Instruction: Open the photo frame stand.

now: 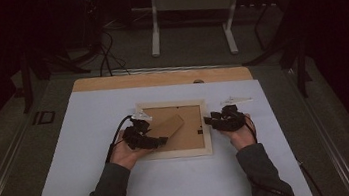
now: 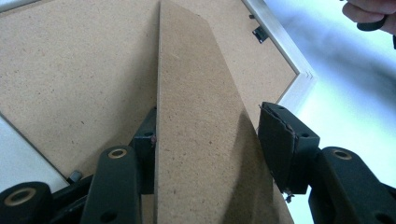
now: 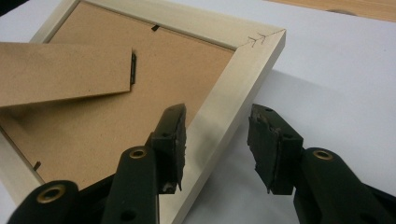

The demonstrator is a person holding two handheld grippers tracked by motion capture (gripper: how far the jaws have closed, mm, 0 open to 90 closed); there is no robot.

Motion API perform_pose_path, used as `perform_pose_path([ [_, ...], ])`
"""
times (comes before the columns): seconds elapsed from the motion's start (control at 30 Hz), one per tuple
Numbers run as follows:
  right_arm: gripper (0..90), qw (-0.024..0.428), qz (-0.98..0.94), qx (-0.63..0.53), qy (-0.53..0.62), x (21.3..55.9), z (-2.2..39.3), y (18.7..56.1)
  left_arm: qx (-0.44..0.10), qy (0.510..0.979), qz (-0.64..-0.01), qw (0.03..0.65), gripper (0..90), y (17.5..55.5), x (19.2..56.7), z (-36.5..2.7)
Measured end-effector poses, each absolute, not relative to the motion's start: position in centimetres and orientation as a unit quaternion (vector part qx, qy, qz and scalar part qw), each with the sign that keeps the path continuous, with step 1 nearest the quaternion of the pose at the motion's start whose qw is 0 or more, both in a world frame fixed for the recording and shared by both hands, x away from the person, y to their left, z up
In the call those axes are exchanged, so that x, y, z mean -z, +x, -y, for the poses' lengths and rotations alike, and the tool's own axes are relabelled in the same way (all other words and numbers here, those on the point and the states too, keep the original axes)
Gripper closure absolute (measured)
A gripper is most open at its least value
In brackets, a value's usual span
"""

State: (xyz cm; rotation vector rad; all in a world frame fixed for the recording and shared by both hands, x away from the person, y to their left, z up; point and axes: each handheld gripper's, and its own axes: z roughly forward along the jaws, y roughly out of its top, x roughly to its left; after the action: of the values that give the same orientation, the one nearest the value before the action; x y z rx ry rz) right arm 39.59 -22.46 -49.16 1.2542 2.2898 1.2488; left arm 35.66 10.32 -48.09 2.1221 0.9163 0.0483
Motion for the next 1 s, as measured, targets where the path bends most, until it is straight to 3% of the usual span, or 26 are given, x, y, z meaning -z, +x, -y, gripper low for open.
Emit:
perform_pose_path([
  [0.57, 52.1, 0.103, -0.778, -0.438, 0.439, 49.1, 22.4, 40.6, -0.052, 0.841, -0.346, 0.413, 47.5, 34.5, 48.1, -10.3],
  [1.0, 40.0, 0.058, -0.78, -0.441, 0.44, 49.2, 21.9, 41.8, -0.071, 0.841, -0.333, 0.421, 47.5, 33.8, 48.0, -10.2],
])
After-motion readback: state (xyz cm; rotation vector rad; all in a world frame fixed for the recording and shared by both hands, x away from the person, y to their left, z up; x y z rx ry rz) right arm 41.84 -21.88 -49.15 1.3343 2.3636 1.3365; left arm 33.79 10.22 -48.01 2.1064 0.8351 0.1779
